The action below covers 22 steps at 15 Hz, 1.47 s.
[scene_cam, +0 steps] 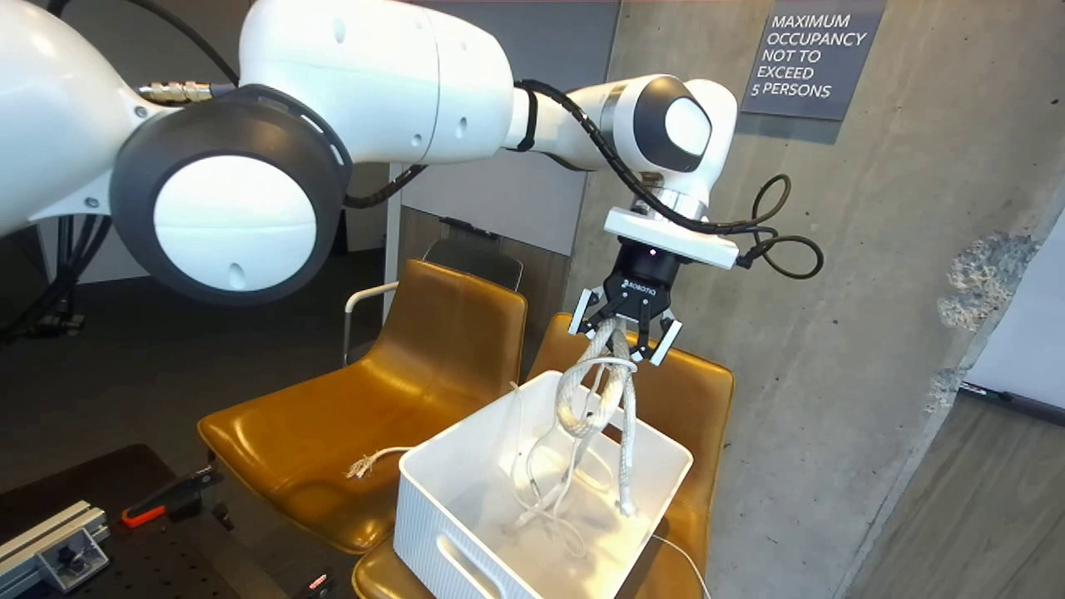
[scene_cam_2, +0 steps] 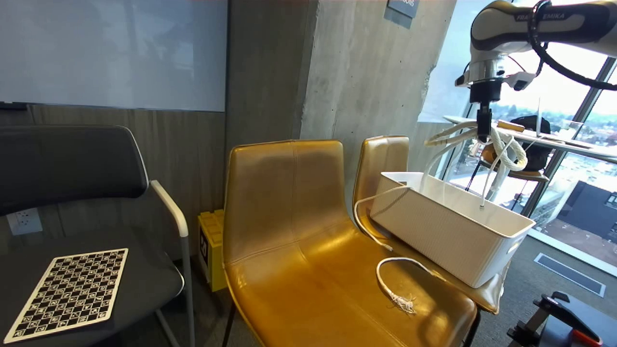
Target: Pick up all the white ropes from the orange chair and put them in the white basket
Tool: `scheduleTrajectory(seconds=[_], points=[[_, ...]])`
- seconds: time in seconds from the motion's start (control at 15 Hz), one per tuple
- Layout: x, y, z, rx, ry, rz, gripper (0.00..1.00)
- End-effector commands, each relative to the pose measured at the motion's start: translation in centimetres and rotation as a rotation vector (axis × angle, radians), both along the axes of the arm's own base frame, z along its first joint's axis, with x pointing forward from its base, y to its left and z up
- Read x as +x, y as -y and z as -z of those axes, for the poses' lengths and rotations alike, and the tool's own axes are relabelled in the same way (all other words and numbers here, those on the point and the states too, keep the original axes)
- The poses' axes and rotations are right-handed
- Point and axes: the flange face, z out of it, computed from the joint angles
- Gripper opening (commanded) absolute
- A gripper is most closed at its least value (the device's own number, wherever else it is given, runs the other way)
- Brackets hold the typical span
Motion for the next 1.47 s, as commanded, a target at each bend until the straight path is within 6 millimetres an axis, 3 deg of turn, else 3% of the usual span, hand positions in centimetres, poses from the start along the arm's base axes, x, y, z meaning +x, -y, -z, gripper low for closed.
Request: scheduleTrajectory(seconds=[0.0,0.07,0.13,0.47,0.8,1.13,1.4], points=[[-0.2,-0.6,-0.7,0.025,-0.012,-0.03,0.0],[-0.2,-0.8,-0.8,0.024,-0.013,-0.035,0.25],[-0.1,-1.0,-0.9,0.025,-0.012,-0.036,0.26],[0.3,-2.2,-1.4,0.025,-0.003,-0.051,0.61],[1.4,-5.9,-3.3,0.014,0.018,-0.125,0.97],[1.9,-12.6,-6.6,-0.015,-0.039,-0.375,1.0],[0.1,-17.3,-8.3,-0.147,-0.227,-0.331,1.0]])
